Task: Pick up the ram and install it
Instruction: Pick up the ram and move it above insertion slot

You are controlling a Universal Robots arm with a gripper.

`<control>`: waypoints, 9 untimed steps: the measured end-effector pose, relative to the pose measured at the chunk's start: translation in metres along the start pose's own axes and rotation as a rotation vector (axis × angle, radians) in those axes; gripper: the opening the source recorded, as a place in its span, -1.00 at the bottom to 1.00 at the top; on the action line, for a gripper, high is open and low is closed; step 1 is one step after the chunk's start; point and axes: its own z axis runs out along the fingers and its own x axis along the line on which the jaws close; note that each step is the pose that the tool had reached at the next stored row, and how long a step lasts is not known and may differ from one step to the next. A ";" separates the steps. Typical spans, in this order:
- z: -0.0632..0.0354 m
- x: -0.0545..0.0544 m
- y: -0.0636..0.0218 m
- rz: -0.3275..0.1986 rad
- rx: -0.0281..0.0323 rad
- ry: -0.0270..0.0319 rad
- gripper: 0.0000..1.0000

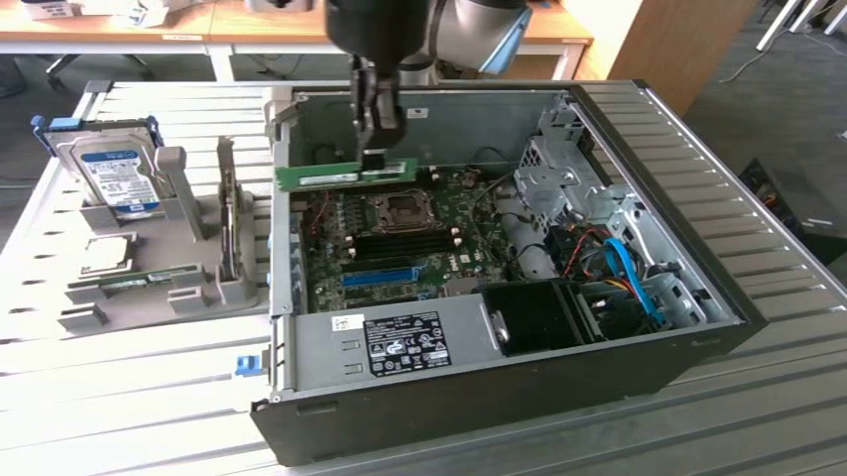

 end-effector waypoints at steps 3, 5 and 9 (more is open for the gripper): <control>-0.0001 0.000 -0.0109 0.000 -0.0001 0.0000 -0.76; -0.0002 0.001 -0.0184 0.000 -0.0002 0.0000 -0.76; -0.0004 0.001 -0.0330 0.000 -0.0003 -0.0001 -0.76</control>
